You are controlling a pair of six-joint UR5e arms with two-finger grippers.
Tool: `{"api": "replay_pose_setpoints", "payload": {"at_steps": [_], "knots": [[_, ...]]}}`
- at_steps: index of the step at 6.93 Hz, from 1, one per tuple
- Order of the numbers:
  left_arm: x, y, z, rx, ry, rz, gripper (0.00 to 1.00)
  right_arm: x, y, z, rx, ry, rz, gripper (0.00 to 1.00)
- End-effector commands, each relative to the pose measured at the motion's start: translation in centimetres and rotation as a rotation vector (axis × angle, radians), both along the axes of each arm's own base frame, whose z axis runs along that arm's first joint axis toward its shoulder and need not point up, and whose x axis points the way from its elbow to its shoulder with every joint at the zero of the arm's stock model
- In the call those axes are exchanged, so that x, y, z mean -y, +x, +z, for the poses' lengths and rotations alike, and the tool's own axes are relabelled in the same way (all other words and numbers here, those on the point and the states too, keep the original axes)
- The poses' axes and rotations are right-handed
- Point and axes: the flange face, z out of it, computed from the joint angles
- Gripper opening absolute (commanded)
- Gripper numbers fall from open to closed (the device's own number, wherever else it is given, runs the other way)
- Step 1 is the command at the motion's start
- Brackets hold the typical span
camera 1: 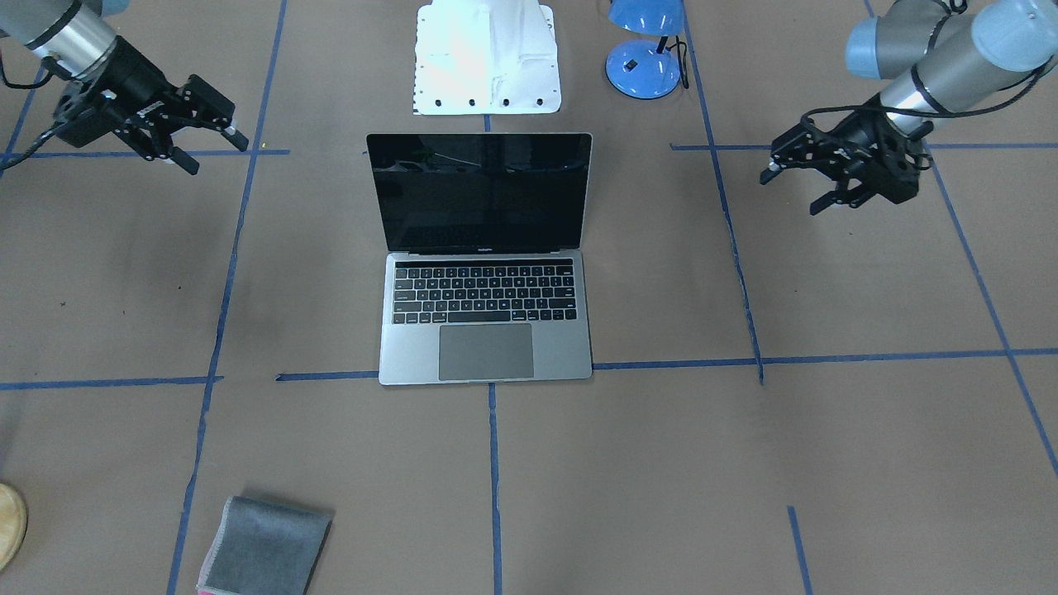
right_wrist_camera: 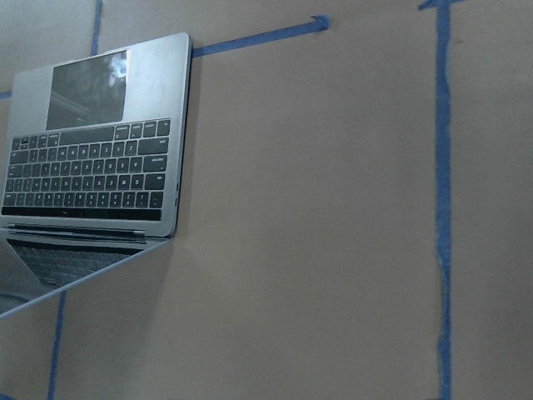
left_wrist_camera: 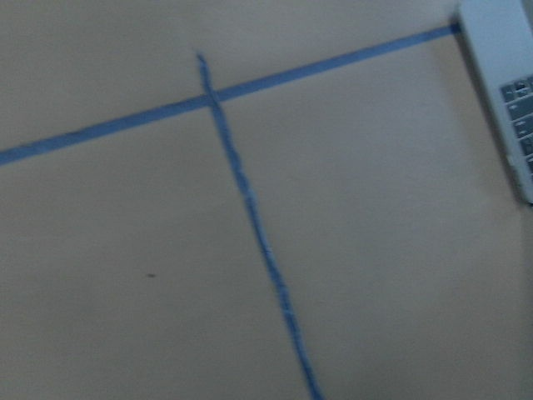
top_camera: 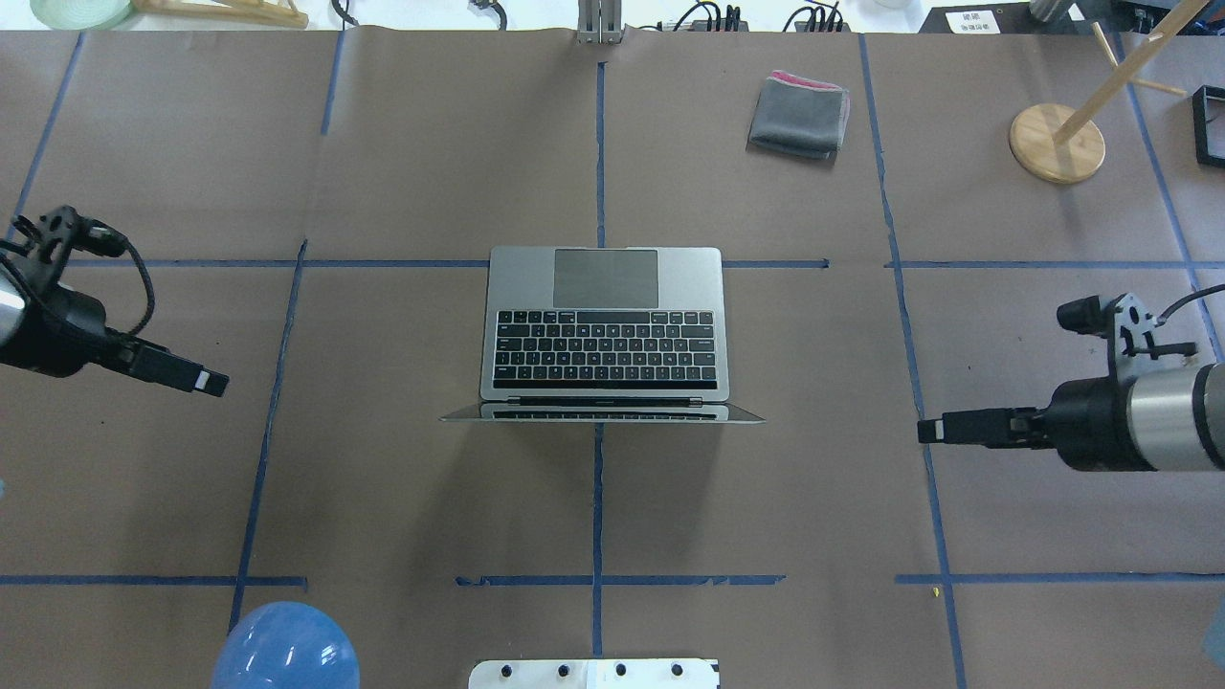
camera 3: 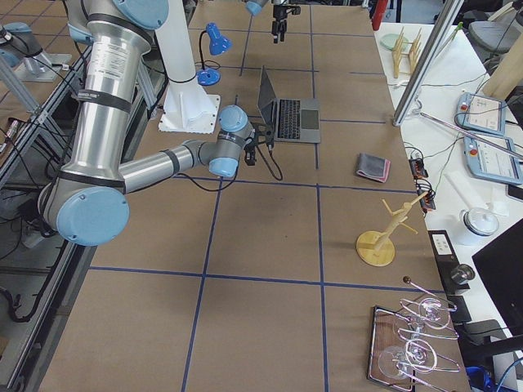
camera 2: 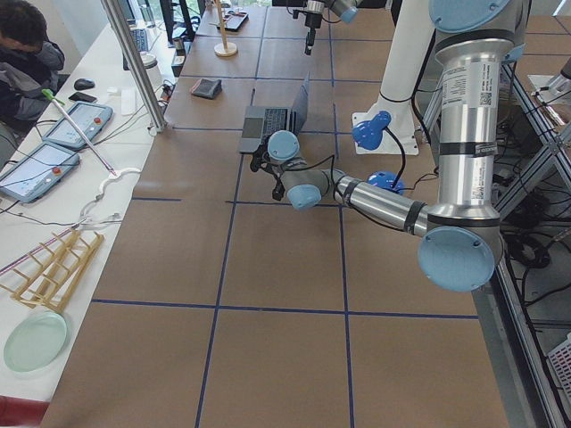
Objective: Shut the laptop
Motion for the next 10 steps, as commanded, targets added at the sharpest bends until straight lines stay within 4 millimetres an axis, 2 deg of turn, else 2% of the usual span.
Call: {"api": "replay_pose_setpoints", "payload": {"at_steps": [1,2,3,4,5,6,7,8,10], "knots": [[-3.4,6.7,-5.0,-0.131,-0.007,0.049,0.99,-5.4,-5.3,-2.6,0.043,0.021,0.040,0.85],[-5.5,10.7,-6.7,-0.162,0.012,0.027,0.99,-7.6,-7.0,-3.0,0.076,0.062,0.065,0.78],[-7.9,13.7,-7.5,-0.184,0.018,0.008,0.97,-8.9,-8.0,-3.1,0.078,0.075,0.065,0.47],[-9.5,15.9,-9.3,-0.212,-0.024,0.036,0.66,-9.9,-8.9,-3.4,0.084,0.088,0.090,0.19],[-9.7,16.1,-9.4,-0.215,-0.049,0.033,0.04,-10.6,-10.2,-4.8,0.121,0.089,0.123,0.08],[-9.6,16.4,-11.0,-0.244,-0.046,0.033,0.02,-11.2,-11.6,-6.6,0.163,0.099,0.150,0.04],[-9.5,16.5,-11.4,-0.250,-0.073,0.027,0.02,-11.9,-12.8,-7.5,0.181,0.107,0.170,0.03],[-9.5,16.7,-13.0,-0.277,-0.074,0.027,0.02,-11.7,-13.8,-8.2,0.198,0.113,0.200,0.02],[-9.5,16.6,-14.0,-0.296,-0.076,0.024,0.00,-11.3,-14.5,-9.8,0.232,0.118,0.243,0.00]]}}
